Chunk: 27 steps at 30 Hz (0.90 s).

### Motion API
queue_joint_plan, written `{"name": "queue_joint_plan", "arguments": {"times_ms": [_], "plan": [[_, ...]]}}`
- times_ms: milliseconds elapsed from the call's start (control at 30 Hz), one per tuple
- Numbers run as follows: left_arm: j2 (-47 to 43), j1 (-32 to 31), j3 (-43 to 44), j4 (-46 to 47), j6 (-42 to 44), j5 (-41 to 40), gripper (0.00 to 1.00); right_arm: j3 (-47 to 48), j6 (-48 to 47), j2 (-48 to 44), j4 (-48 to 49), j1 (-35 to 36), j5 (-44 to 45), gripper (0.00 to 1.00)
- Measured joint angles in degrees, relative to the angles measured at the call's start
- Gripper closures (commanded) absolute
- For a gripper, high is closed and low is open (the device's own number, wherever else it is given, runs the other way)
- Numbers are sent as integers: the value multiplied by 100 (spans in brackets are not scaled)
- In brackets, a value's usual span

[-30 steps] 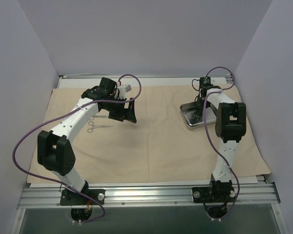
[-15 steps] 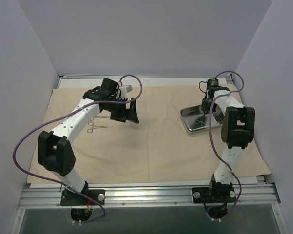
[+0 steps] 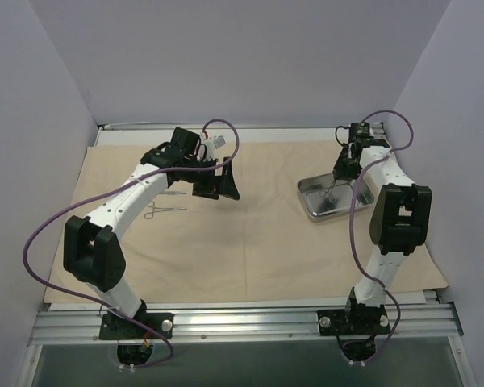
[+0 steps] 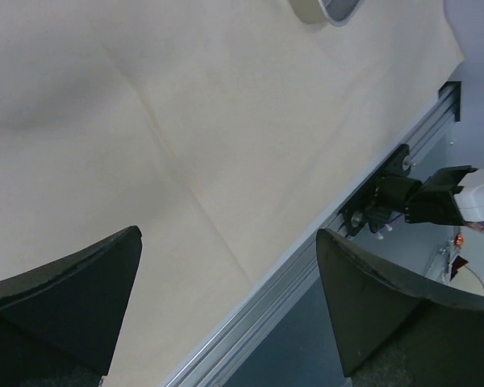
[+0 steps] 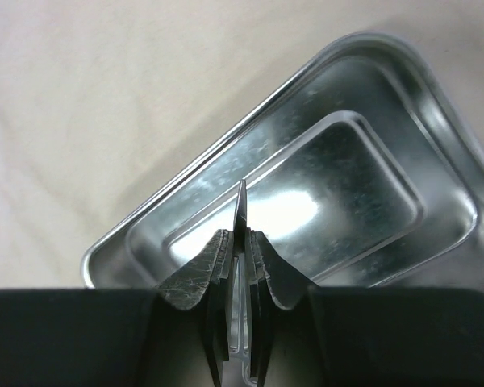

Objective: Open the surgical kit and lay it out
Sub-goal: Pick up the medical item from the container, then place the medical item in the surgical kit.

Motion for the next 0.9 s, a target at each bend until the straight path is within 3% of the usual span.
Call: {"name": "queue_joint_plan", "arguments": {"times_ms": [133, 300, 700, 900], "plan": [[57, -81, 0, 527, -372, 417, 8, 111, 96, -234, -160, 260, -208, 100], [271, -258, 24, 1034, -741, 693, 10, 240, 243, -658, -236, 767, -459, 100], [894, -841, 286, 1661, -1508, 660, 13, 282, 599, -1099, -264, 1692, -953, 100], [1067, -997, 417, 1912, -1759, 660, 23, 282, 704, -1115, -267, 1891, -1062, 100]]}}
